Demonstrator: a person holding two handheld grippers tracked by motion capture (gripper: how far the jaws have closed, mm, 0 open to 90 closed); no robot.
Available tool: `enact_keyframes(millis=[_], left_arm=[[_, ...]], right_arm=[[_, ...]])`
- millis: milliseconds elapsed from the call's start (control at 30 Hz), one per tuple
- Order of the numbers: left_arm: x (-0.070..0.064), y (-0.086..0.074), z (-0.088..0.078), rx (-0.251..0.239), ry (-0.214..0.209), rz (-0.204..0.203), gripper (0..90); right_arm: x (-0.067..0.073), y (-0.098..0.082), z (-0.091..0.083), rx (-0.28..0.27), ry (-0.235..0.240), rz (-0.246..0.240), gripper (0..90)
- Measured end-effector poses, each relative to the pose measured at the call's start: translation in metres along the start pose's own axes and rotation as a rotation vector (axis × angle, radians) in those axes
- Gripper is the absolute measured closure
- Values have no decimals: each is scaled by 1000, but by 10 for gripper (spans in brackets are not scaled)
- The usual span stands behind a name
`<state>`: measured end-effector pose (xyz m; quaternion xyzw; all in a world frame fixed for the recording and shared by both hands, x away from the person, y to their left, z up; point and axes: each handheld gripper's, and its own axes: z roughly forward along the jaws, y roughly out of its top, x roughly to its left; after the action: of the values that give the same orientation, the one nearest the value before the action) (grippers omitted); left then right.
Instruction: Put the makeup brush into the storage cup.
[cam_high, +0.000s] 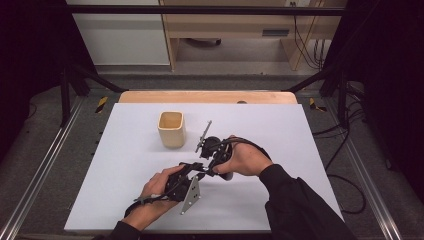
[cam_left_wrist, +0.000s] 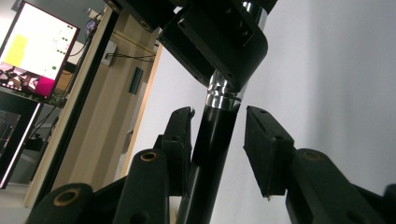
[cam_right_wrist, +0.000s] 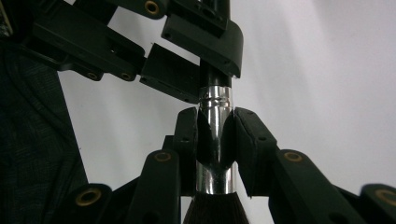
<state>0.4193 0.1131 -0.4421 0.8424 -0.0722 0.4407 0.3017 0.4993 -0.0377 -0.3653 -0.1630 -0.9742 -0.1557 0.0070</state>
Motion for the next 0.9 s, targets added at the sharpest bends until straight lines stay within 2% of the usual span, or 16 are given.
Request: enact_keyframes(millis=[433, 633, 700, 800, 900], left_arm=[[-2, -1, 0, -4, -10, 6, 705], [-4, -2, 0, 4, -17, 27, 737], [-5, -2, -1, 3, -19, 17, 743], [-5, -3, 0, 10, -25, 18, 744], [-7, -4, 0, 12, -33, 21, 744]], right_arm=[[1, 0, 1, 7, 9, -8, 713], [1, 0, 1, 3, 20, -8, 710], [0, 0, 1, -2, 19, -1, 706], [-1, 0, -1, -16, 10, 11, 630], [-6, -2, -9, -71, -6, 26, 580]])
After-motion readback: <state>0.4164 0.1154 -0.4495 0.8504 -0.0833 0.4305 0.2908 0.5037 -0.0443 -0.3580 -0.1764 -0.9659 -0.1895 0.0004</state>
